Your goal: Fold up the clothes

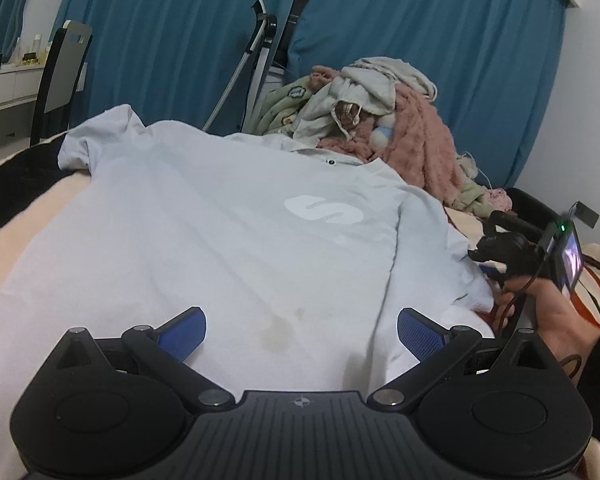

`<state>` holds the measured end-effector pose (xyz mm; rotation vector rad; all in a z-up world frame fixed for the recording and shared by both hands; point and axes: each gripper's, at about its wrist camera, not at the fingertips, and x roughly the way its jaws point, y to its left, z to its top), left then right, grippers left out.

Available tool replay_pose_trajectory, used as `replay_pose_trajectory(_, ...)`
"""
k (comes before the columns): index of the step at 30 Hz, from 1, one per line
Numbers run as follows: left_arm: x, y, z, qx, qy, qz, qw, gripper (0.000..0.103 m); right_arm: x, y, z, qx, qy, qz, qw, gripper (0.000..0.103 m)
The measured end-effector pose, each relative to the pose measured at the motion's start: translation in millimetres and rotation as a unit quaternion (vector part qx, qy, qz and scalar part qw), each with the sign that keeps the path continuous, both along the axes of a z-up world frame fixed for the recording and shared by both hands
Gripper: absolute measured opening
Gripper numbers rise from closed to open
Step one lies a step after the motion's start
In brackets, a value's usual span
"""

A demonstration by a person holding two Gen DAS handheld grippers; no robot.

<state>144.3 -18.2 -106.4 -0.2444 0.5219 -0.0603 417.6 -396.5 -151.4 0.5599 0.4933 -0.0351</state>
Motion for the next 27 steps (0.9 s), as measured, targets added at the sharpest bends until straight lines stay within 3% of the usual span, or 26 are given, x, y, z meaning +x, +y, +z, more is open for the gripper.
replay_pose_trajectory(4, -0.4, 1.7, 1.6, -0.001, -0.006, 0.004, 1.0, 0.103, 3.3, 10.5, 26.3, -0.084, -0.019, 0.026, 0.996, 0.006)
replay_pose_trajectory(8, -8.7, -2.2, 11.0, 0.003, -0.032, 0.003, 0.9995, 0.103, 16.6, -12.1, 67.5, -0.15, -0.049, 0.001, 0.987, 0.005)
replay_pose_trajectory(11, -8.4, -5.9, 11.8, 0.004, -0.031, -0.009, 0.9995, 0.103, 37.2, -33.2, 92.2, -0.201, -0.054, -0.035, 0.977, 0.006)
replay_pose_trajectory(14, -6.3, -8.5, 8.5, 0.005, -0.022, -0.016, 0.9996, 0.103, 58.0, -51.2, 98.4, -0.242, -0.034, -0.068, 0.967, 0.006)
replay_pose_trajectory(19, 2.9, -9.2, -0.7, 0.007, -0.009, -0.012, 0.9999, 0.103, 71.4, -70.1, 84.9, -0.24, -0.001, -0.072, 0.968, 0.011)
replay_pose_trajectory(21, 6.5, -9.2, -3.2, 0.009, -0.006, -0.012, 0.9999, 0.103, 62.6, -68.6, 82.5, -0.239, -0.002, -0.066, 0.969, 0.034)
replay_pose_trajectory(22, 7.5, -9.6, -4.0, 0.012, -0.006, -0.013, 0.9998, 0.103, 56.1, -66.4, 82.1, -0.241, -0.005, -0.063, 0.969, 0.063)
replay_pose_trajectory(23, 8.3, -10.3, -4.6, 0.015, -0.006, -0.015, 0.9998, 0.103, 49.5, -64.2, 81.8, -0.243, -0.007, -0.059, 0.968, 0.082)
replay_pose_trajectory(27, 7.0, -12.7, -4.8, 0.019, -0.006, -0.025, 0.9995, 0.103, 4.0, -46.4, 94.4, -0.228, -0.03, -0.04, 0.972, 0.083)
